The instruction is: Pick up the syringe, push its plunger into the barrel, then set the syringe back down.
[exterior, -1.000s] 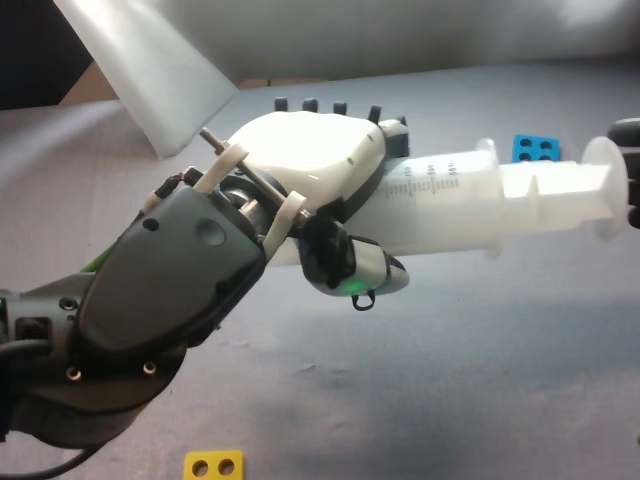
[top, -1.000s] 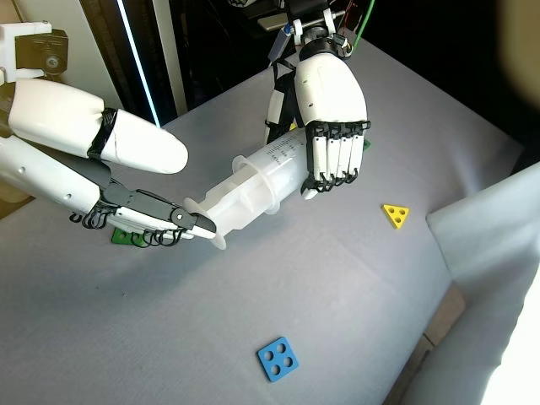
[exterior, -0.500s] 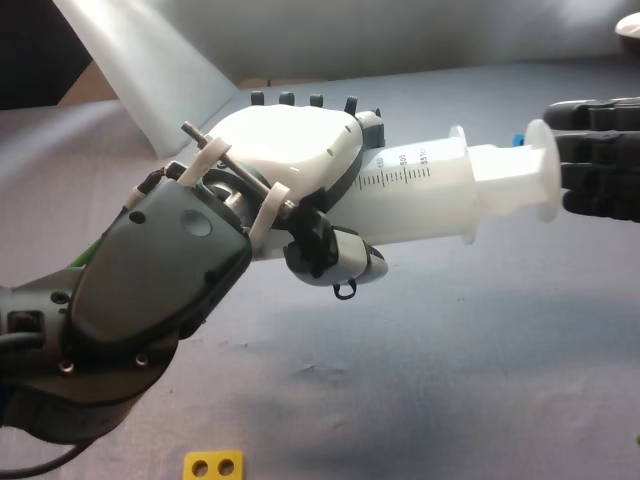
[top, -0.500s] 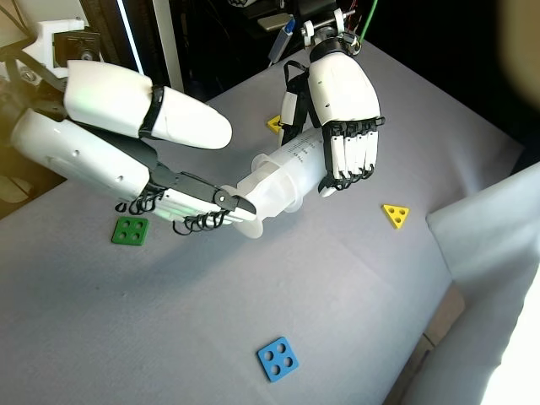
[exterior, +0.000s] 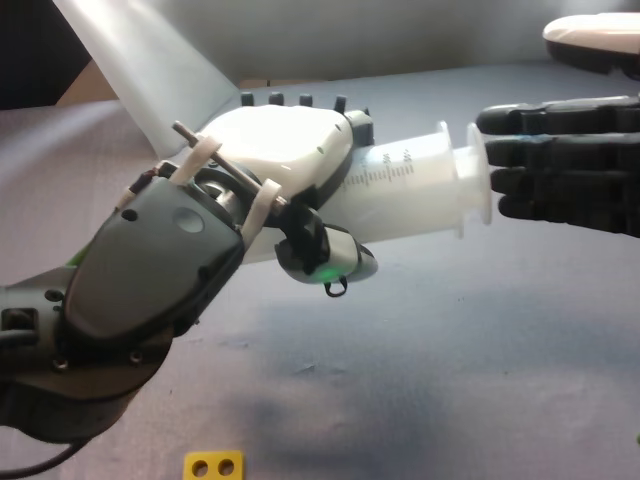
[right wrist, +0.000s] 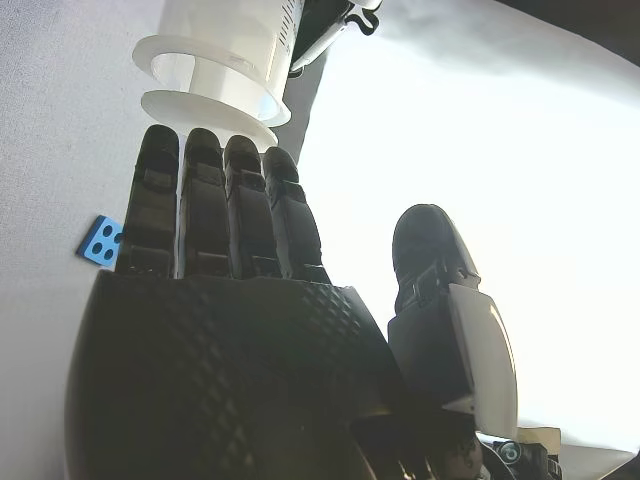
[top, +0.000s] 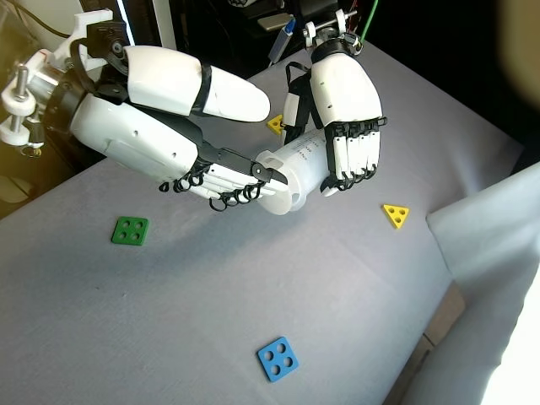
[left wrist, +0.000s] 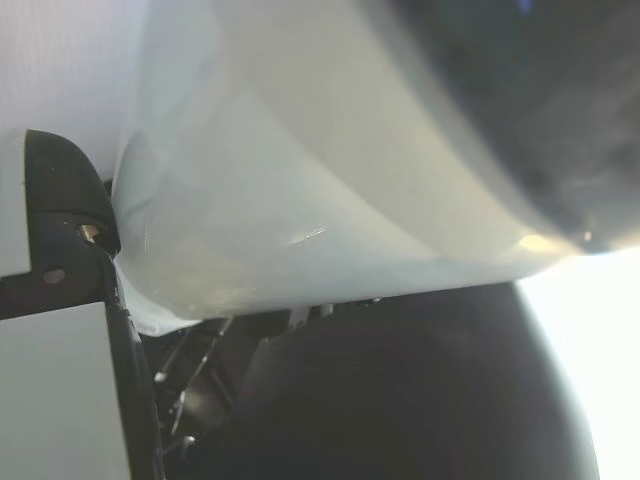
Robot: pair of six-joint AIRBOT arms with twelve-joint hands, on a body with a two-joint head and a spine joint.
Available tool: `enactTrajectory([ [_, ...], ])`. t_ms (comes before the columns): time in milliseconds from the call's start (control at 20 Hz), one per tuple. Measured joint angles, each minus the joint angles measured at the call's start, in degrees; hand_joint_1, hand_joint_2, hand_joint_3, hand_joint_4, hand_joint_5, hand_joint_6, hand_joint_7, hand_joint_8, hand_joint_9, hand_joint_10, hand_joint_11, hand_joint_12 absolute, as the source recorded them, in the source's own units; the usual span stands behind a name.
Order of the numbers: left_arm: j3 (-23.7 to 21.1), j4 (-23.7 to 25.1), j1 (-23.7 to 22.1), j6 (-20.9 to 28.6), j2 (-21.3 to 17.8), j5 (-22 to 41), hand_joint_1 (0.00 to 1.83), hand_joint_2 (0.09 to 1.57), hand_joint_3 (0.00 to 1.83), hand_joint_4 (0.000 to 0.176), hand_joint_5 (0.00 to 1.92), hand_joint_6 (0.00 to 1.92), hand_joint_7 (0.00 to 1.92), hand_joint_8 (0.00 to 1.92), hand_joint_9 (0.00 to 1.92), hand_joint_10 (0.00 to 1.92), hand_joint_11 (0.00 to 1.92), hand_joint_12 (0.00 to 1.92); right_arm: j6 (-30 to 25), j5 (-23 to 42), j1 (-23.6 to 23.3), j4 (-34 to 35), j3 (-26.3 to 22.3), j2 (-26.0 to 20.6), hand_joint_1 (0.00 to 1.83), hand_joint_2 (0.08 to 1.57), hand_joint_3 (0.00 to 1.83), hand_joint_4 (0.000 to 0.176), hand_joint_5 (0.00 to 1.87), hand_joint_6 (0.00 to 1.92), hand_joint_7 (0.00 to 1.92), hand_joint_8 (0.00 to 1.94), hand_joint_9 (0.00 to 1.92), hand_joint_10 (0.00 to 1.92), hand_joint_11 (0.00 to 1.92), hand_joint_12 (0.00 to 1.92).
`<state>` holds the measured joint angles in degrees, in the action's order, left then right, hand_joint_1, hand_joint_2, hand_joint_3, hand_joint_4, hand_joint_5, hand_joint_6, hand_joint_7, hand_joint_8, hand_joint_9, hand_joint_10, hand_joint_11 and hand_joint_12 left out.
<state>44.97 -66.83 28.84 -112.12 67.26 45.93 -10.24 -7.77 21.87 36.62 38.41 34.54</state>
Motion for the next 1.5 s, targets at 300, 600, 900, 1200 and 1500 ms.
enactTrajectory([
  [300,0.0,0.4,0.0,0.1,0.0,-0.2,1.29,1.26,0.0,0.0,0.68,1.43,0.72,1.43,0.64,1.5,0.5,1.37,2.7,-0.1,-0.3,0.1,-0.6,-1.1,0.0,1.27,0.0,0.0,0.27,0.0,0.22,0.0,0.14,0.0,0.0,0.31],
  [600,-0.5,2.6,-0.1,0.9,0.5,-3.4,1.12,1.29,0.0,0.016,0.65,1.5,0.69,1.48,0.59,1.36,0.49,1.38,9.5,-3.3,-0.9,-1.5,-0.8,-7.7,0.0,1.28,0.0,0.0,0.28,0.0,0.24,0.0,0.16,0.01,0.0,0.34],
  [900,-0.6,3.2,-0.3,1.0,0.8,-4.3,1.13,1.28,0.0,0.011,0.68,1.44,0.71,1.48,0.6,1.35,0.48,1.38,13.1,-8.1,-6.7,-16.0,-0.8,-15.2,0.01,1.28,0.0,0.0,0.28,0.0,0.24,0.0,0.16,0.0,0.0,0.35],
  [1200,-0.6,3.8,-0.3,0.7,0.8,-4.4,1.13,1.28,0.0,0.0,0.68,1.4,0.68,1.54,0.56,1.38,0.47,1.43,25.8,-3.8,-8.1,-24.9,-0.8,-19.1,0.0,1.28,0.0,0.0,0.29,0.01,0.25,0.0,0.17,0.01,0.0,0.37],
  [1500,-0.3,6.8,2.8,1.2,1.4,-4.2,1.13,1.27,0.0,0.016,0.68,1.45,0.71,1.45,0.6,1.33,0.48,1.39,31.1,5.3,-8.2,-37.7,-0.1,-19.4,0.01,1.28,0.0,0.0,0.29,0.0,0.24,0.0,0.17,0.0,0.0,0.33],
])
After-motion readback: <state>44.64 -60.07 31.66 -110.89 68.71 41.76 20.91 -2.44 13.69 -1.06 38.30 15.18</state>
